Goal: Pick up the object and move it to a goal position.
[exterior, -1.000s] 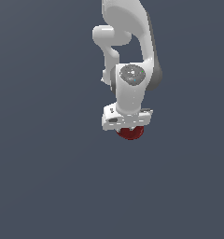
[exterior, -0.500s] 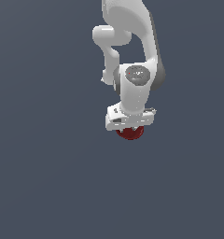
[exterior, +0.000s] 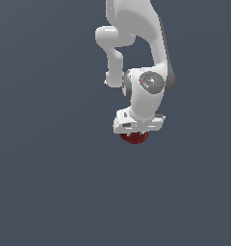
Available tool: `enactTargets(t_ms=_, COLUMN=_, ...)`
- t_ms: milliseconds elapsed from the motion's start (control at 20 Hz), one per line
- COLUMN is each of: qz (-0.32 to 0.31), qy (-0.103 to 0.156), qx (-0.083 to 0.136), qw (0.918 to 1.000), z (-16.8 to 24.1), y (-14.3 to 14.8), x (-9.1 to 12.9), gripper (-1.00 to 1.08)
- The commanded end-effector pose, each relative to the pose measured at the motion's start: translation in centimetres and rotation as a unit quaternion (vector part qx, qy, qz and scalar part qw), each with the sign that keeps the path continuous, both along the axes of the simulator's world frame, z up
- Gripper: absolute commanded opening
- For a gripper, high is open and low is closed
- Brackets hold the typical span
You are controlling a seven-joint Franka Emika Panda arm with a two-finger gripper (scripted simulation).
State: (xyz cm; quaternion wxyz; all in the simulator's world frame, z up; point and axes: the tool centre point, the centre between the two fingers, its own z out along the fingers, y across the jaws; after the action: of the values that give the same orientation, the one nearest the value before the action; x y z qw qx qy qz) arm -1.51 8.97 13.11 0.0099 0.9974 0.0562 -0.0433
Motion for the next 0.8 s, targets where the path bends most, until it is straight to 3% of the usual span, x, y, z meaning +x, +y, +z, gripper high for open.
enactTargets(t_ms=0, qz=-0.01, qy=0.007, qx=-0.009, qw=0.9999, z=-0.5, y=0.7, x=-0.3, gripper=0.28)
enactTargets(t_ms=750, qz=-0.091, qy=0.038, qx=-0.103, qw=0.9898, z=-3.9, y=5.5, x=-2.5, gripper=0.28)
